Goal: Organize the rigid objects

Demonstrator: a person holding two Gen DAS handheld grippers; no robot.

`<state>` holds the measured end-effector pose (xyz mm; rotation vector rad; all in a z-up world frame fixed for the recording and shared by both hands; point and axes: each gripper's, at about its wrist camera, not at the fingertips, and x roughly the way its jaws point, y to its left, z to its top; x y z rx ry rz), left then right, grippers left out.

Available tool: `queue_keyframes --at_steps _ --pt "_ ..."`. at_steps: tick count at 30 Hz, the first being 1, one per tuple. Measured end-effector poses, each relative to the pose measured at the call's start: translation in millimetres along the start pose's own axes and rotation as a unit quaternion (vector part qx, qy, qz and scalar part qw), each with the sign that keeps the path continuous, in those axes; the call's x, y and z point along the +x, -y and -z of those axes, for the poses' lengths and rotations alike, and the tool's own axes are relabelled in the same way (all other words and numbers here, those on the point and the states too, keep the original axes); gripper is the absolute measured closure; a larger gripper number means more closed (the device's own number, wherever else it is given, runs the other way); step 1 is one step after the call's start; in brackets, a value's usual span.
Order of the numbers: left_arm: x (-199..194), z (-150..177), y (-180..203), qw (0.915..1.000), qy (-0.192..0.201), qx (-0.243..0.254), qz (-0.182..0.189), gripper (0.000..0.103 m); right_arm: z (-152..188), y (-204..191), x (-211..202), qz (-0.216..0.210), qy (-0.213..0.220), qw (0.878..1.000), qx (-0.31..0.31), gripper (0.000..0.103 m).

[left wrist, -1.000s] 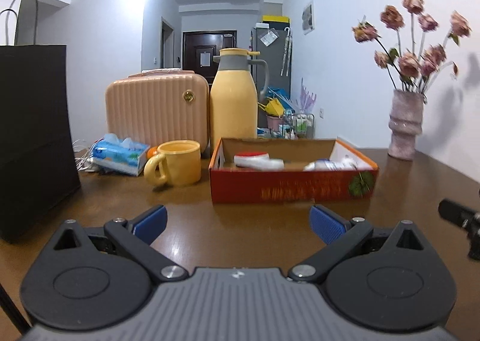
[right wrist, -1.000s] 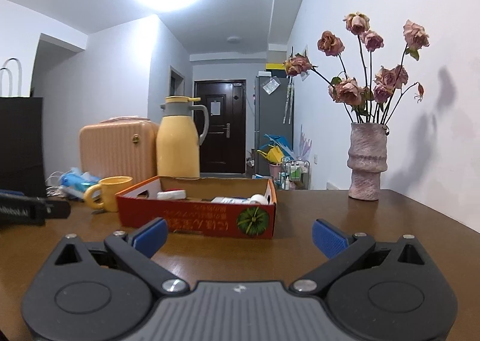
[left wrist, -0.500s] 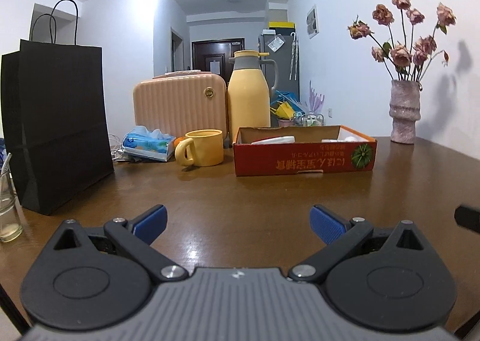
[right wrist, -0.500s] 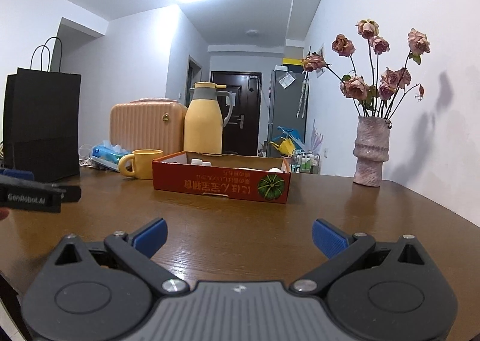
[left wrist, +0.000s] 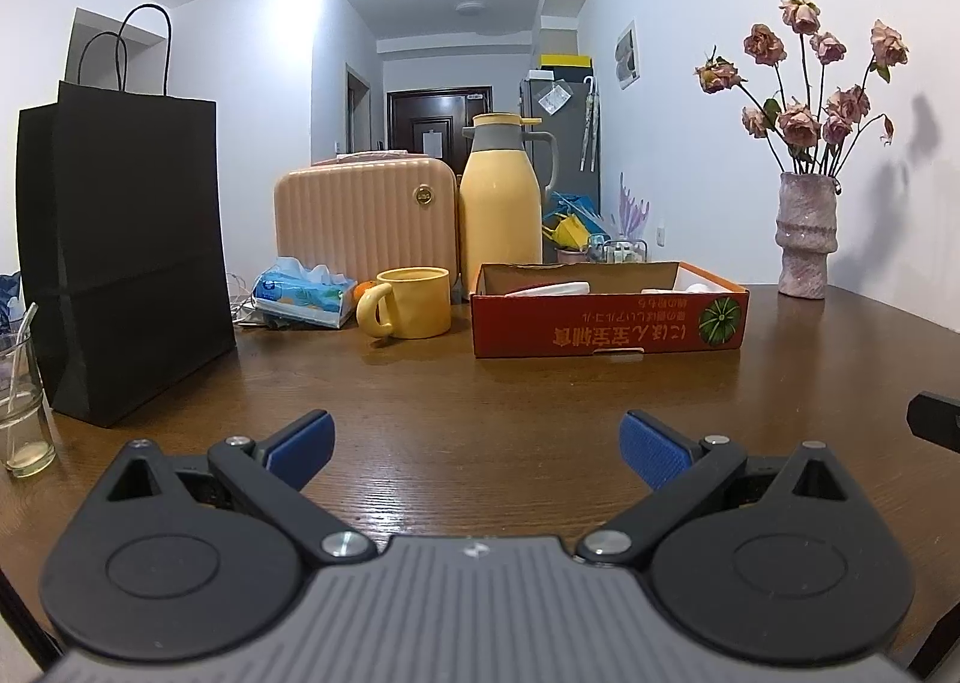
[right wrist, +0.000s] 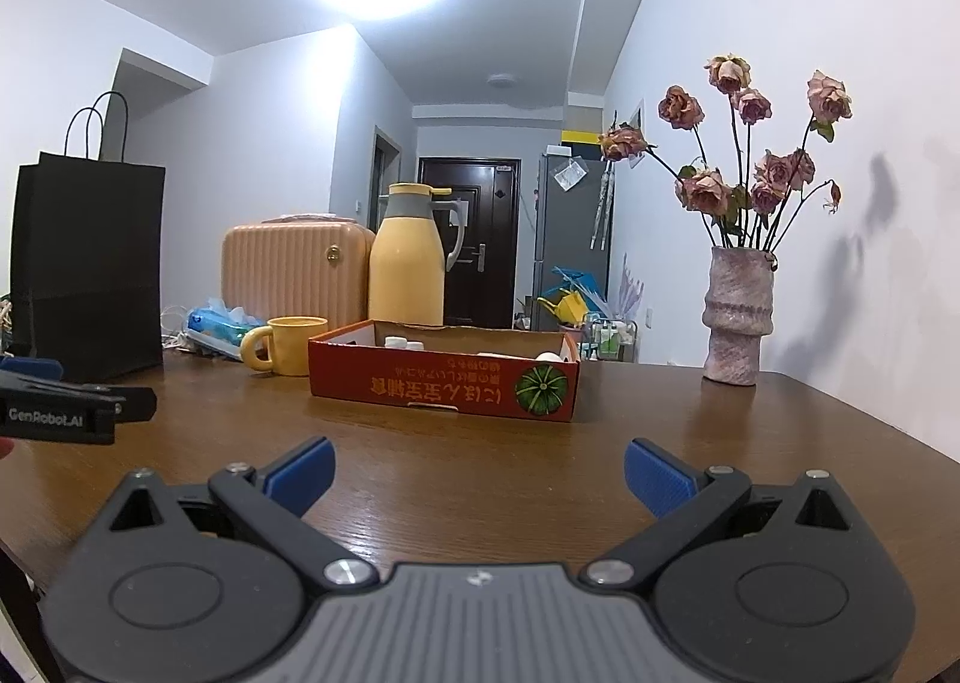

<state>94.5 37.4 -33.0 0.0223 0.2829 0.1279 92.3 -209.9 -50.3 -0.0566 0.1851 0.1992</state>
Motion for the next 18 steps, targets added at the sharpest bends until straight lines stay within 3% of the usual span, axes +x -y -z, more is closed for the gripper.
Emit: queue_keyframes --at_steps 18 --pt "-4.3 0.0 -0.7 1.0000 0.006 -0.003 0.001 0.000 -0.1 1.4 -1.7 -0.001 0.002 1.000 0.002 0.000"
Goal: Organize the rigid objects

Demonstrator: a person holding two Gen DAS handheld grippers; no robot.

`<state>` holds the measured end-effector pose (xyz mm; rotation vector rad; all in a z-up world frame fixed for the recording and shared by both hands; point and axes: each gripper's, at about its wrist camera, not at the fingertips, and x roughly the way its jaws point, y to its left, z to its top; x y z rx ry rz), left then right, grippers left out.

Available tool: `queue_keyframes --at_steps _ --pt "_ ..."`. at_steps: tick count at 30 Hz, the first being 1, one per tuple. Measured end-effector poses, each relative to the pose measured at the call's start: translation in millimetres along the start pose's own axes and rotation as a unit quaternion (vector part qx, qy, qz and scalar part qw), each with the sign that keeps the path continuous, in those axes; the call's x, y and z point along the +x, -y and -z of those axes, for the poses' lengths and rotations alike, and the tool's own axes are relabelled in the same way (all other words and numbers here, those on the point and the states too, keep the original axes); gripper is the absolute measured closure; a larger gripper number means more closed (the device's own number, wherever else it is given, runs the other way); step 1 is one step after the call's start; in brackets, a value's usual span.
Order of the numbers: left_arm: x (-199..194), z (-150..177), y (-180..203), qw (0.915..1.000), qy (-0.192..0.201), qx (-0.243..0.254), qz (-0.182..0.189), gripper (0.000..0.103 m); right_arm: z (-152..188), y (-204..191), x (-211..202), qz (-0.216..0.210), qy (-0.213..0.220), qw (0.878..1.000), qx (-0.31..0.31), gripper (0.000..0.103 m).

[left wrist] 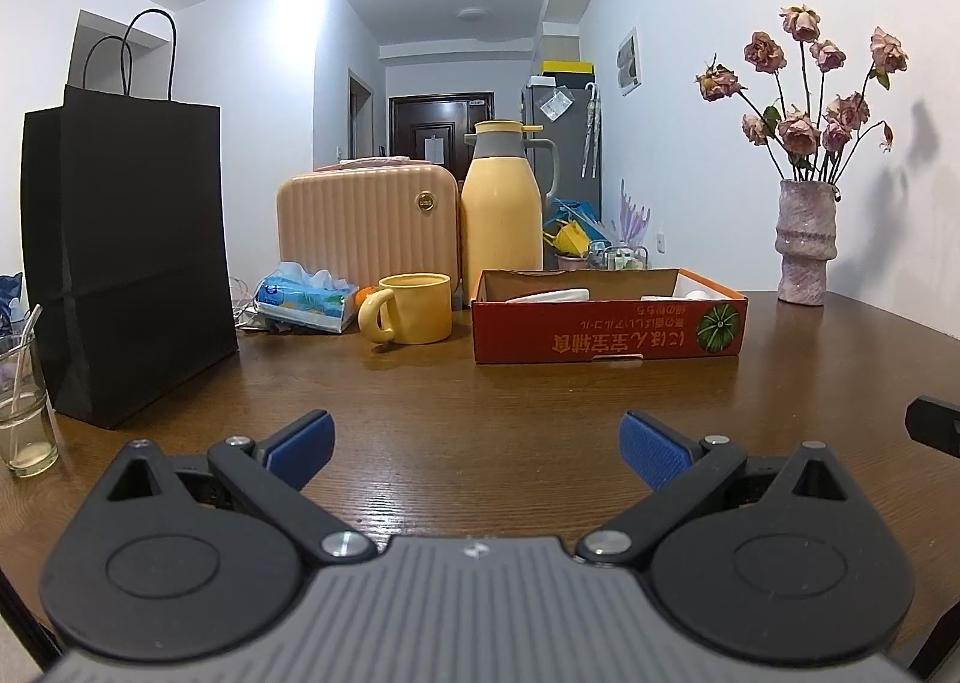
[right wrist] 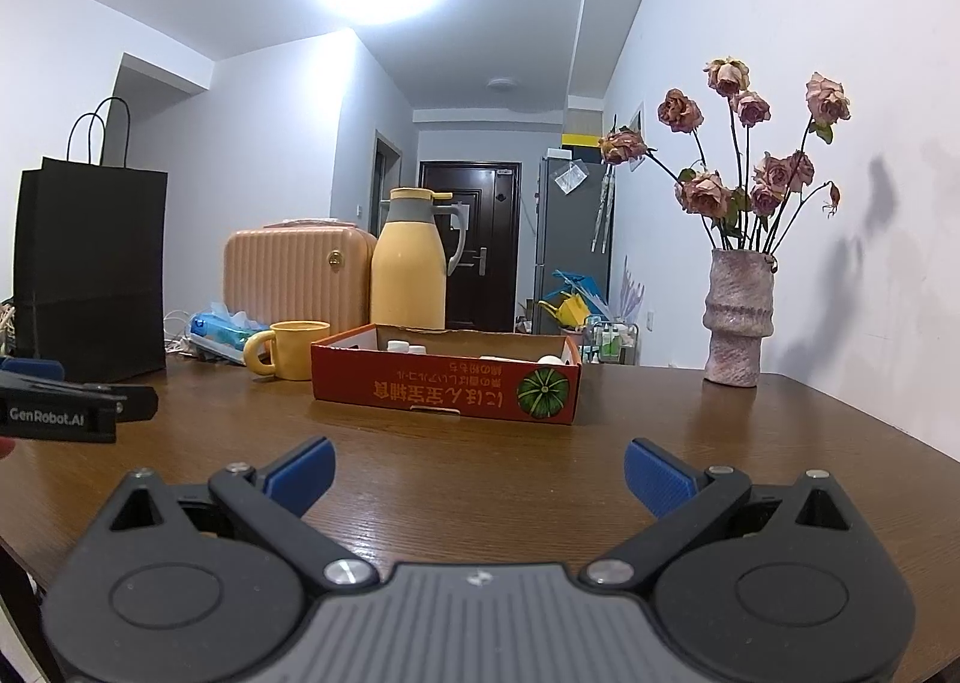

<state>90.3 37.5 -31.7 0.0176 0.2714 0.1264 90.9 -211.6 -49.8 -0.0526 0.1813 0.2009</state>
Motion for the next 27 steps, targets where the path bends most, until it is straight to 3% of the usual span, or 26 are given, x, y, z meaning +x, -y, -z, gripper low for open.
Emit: queue_keyframes --at_steps 27 --pt "-1.5 -0.5 -3.7 0.9999 0.006 -0.009 0.001 0.000 1.4 -5.5 0.5 -0.003 -0.002 1.000 0.000 0.000"
